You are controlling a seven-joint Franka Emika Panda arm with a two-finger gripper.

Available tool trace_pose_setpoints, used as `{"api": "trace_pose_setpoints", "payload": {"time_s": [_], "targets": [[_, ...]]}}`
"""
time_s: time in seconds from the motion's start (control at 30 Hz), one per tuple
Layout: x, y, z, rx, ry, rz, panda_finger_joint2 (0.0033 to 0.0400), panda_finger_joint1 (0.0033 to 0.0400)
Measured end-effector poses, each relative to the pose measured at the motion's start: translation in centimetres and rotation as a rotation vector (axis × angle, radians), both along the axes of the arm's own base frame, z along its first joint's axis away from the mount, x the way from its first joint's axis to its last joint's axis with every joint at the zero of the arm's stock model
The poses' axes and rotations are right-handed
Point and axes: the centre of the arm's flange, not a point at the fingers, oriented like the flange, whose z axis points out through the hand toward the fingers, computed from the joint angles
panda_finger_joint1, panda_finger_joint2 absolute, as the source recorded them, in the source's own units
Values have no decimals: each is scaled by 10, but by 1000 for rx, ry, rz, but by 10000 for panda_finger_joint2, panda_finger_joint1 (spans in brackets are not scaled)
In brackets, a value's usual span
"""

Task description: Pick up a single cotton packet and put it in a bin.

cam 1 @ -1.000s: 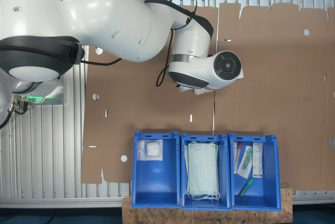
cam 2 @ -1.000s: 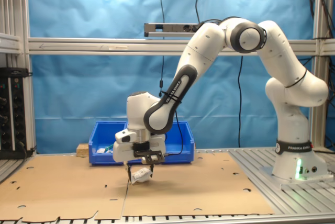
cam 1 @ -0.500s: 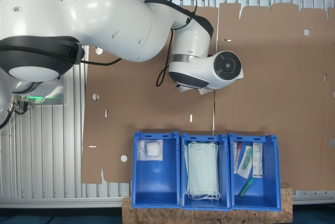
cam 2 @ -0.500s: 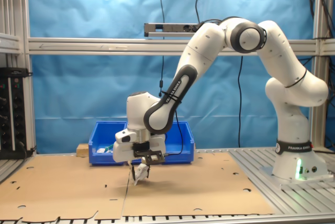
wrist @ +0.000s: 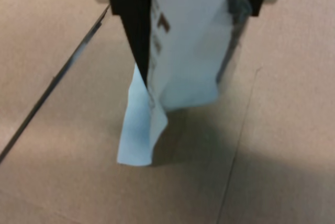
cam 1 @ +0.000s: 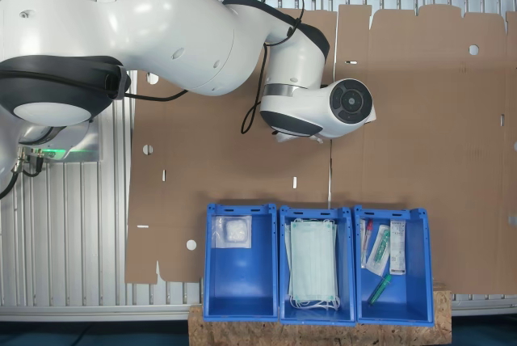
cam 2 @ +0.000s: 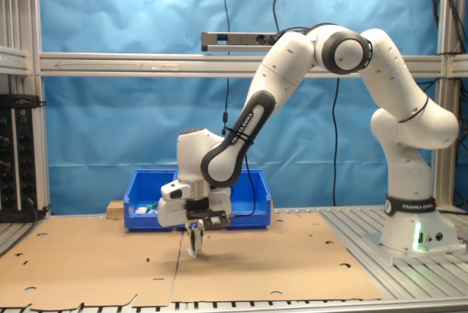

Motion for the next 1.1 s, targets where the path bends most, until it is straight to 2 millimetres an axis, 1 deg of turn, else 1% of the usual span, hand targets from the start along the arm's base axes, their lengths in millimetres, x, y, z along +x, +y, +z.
{"api": "trace_pose_setpoints", "payload": {"time_s": [0.07,0.1,0.47,0.63,0.73,0.83,0.87,1.1], "targets": [[0,0,0,0,0,0,129,129],[0,0,0,0,0,0,62,62],[0,0,1,1,-2,0,62,62],[2,1,10,10,-3,-1,62,62],[3,3,21,24,-3,-3,62,62],[4,6,38,43,-4,-5,62,62],[5,7,52,57,-7,-6,62,62],[8,10,108,106,-28,-3,62,62]]}}
